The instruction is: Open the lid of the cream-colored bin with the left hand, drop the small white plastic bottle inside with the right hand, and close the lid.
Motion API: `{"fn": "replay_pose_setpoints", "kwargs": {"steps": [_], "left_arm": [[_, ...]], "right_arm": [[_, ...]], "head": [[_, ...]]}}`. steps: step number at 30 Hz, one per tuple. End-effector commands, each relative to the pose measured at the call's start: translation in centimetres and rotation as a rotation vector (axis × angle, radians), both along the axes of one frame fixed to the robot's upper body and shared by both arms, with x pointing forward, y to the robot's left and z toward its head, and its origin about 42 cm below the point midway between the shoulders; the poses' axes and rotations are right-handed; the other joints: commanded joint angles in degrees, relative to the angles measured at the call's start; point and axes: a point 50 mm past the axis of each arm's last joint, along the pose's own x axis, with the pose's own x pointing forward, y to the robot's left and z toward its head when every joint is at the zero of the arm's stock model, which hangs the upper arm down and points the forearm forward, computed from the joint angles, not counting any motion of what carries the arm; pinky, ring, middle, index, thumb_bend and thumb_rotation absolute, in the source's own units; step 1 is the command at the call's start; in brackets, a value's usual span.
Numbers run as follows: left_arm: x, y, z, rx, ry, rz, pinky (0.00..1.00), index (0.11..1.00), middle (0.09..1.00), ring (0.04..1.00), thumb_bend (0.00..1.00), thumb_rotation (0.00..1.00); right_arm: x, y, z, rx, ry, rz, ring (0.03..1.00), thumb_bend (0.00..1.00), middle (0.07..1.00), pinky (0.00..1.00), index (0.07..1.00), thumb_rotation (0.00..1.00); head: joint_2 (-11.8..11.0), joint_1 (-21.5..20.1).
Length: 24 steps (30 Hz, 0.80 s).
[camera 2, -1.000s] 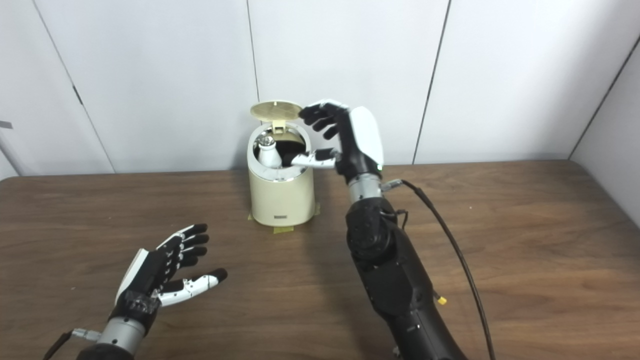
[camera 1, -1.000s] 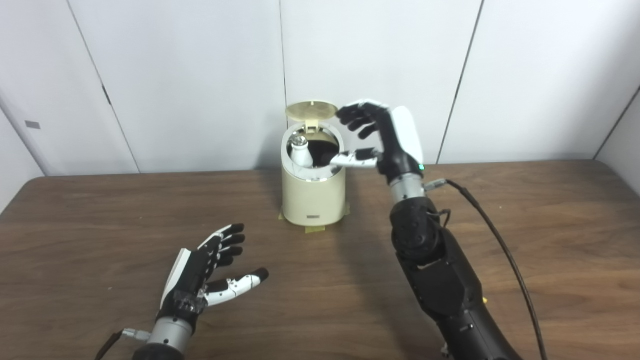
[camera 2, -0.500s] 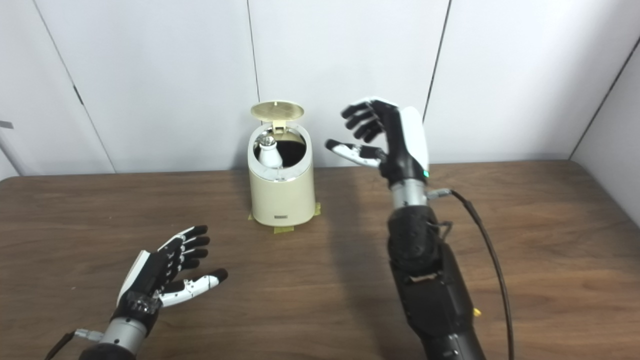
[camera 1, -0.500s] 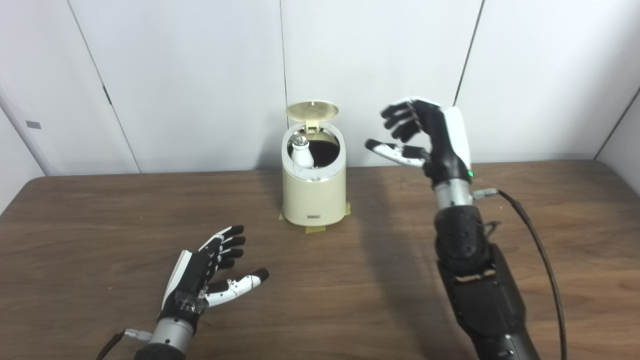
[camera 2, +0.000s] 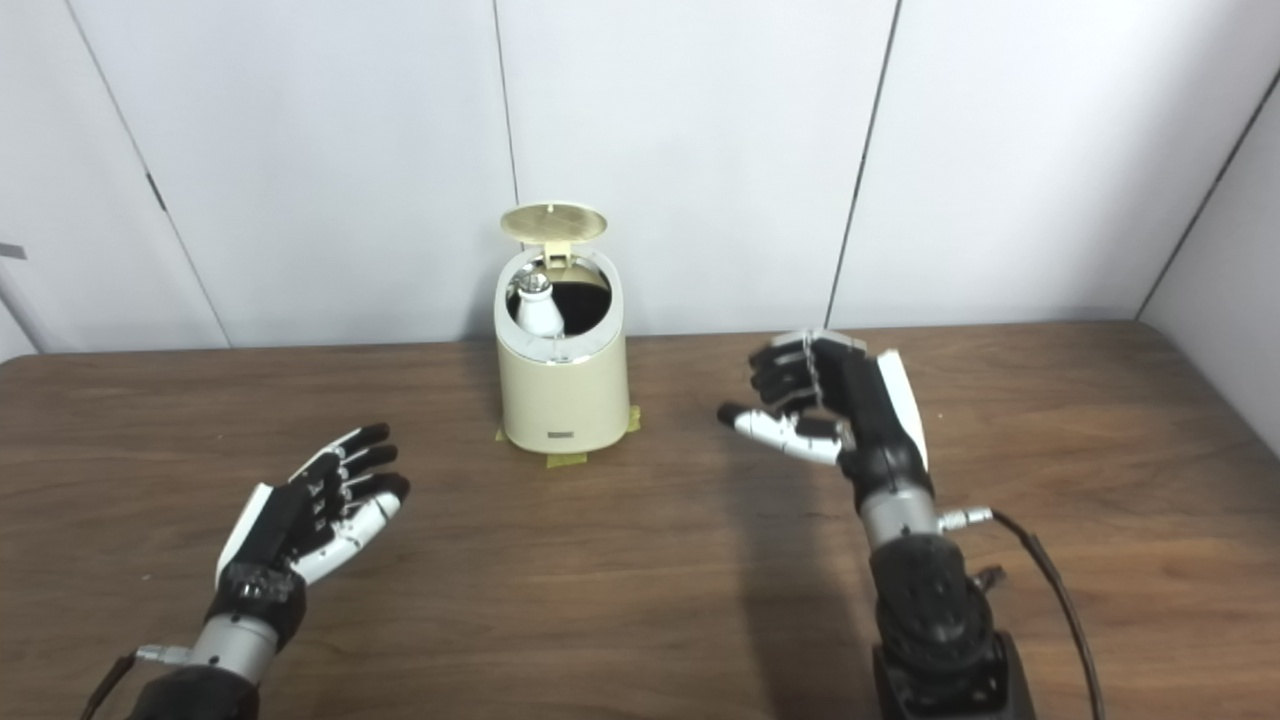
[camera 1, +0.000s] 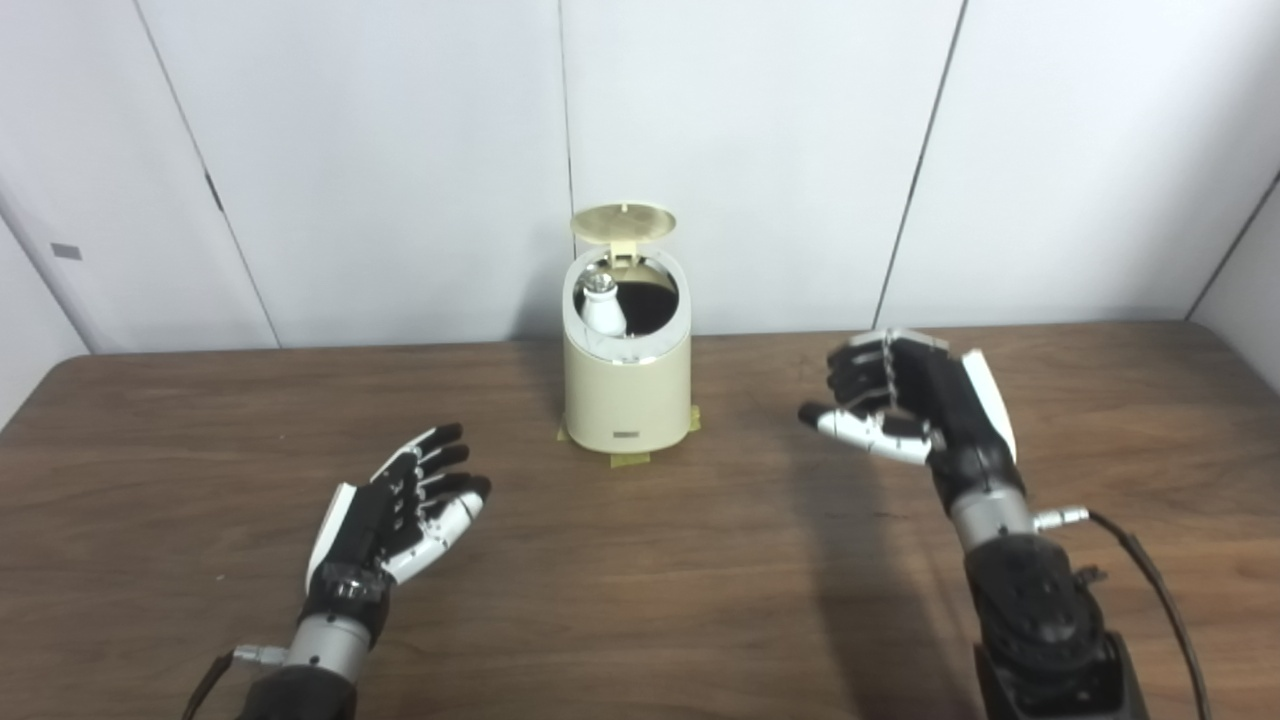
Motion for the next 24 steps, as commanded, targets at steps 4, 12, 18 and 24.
{"fn": "replay_pose_setpoints", "kwargs": {"steps": [4, 12, 18, 24], "left_arm": [[2.0, -0.8, 3.0, -0.007, -0.095, -0.034, 0.79, 0.937, 0.883, 0.844, 0.4, 0.53], [4.7, -2.0, 4.5, -0.029, -0.127, -0.074, 0.81, 0.95, 0.908, 0.862, 0.39, 0.73], [8.0, -3.0, 7.0, -0.088, -0.173, -0.098, 0.85, 0.938, 0.917, 0.891, 0.45, 0.78], [10.7, -3.6, 9.5, -0.08, -0.219, -0.116, 0.83, 0.925, 0.912, 0.89, 0.49, 0.77]], "right_arm": [[-2.1, 0.3, -0.2, 0.055, -0.03, 0.047, 0.724, 0.56, 0.762, 0.65, 0.745, 0.57], [-4.8, 0.6, -3.7, 0.156, 0.023, 0.053, 0.829, 0.54, 0.853, 0.71, 0.838, 0.78], [-6.2, 1.0, -4.8, 0.229, 0.03, 0.043, 0.832, 0.49, 0.856, 0.73, 0.848, 0.79], [-6.7, 1.7, -5.6, 0.236, 0.031, 0.042, 0.823, 0.46, 0.844, 0.72, 0.844, 0.77]], "head": [[-0.49, 0.15], [-1.31, 0.83], [-2.14, 1.46], [-2.95, 1.69]]}}
